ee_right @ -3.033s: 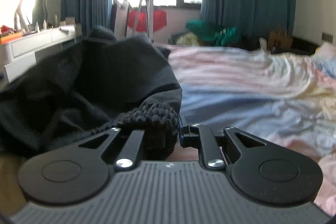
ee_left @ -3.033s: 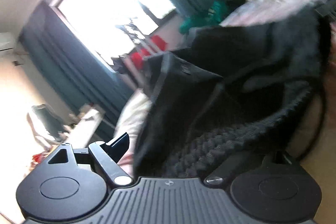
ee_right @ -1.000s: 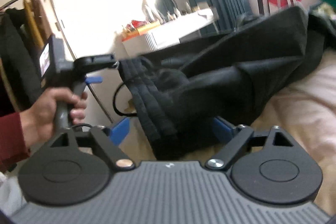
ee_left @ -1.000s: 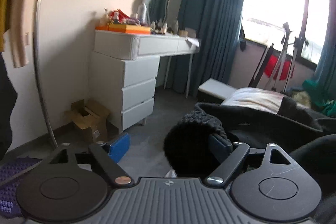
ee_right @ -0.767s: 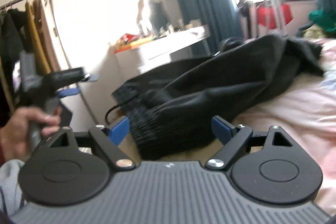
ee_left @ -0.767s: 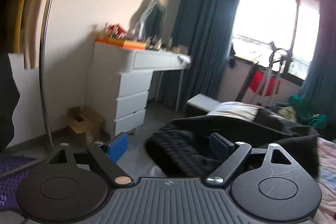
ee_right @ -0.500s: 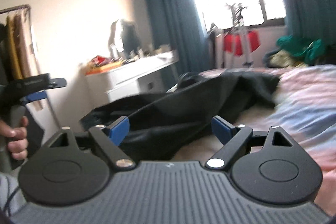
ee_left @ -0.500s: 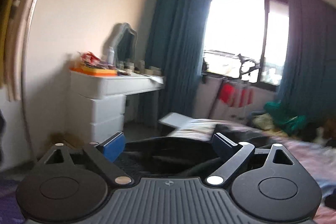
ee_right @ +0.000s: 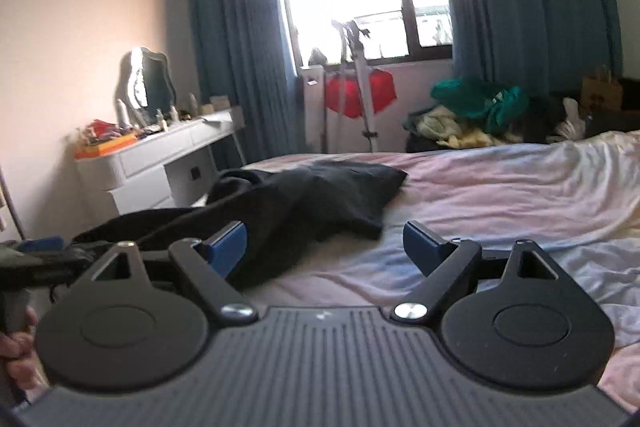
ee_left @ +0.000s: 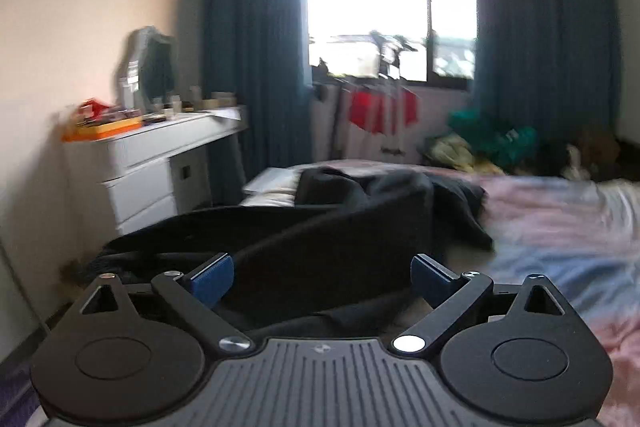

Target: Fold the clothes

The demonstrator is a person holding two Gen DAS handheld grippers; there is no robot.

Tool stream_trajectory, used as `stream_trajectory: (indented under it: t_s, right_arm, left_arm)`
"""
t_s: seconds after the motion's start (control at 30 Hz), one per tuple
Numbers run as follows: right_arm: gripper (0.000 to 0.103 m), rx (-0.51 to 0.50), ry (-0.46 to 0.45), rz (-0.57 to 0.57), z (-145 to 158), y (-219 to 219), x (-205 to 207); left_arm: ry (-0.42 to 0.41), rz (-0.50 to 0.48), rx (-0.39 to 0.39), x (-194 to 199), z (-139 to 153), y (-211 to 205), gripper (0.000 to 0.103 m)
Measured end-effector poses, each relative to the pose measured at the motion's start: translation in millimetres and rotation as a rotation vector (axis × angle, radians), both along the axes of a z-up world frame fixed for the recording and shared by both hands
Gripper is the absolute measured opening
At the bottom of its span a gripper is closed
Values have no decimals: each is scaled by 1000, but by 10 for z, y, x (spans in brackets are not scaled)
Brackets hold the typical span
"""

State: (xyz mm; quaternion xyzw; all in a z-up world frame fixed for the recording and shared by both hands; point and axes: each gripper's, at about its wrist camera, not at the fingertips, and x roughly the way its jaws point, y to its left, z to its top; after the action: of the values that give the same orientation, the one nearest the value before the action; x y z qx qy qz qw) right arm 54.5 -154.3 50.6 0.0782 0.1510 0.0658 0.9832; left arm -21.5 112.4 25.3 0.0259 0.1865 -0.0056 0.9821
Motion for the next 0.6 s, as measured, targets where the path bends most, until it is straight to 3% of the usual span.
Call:
stream_trajectory:
  t_s: [0.17,0.37,0.6]
  right_arm:
    - [87,41,16,-59,-167,-170,133]
    - [87,33,65,-182,-561,-330,272]
    - [87,67,128,-208,-935,-461,656]
  left_arm:
    - [41,-89,-20,712,-134,-374,96]
    - [38,-81,38,2038,-302,-799,94]
    - [48,-59,109,3555,-508,-1281,90]
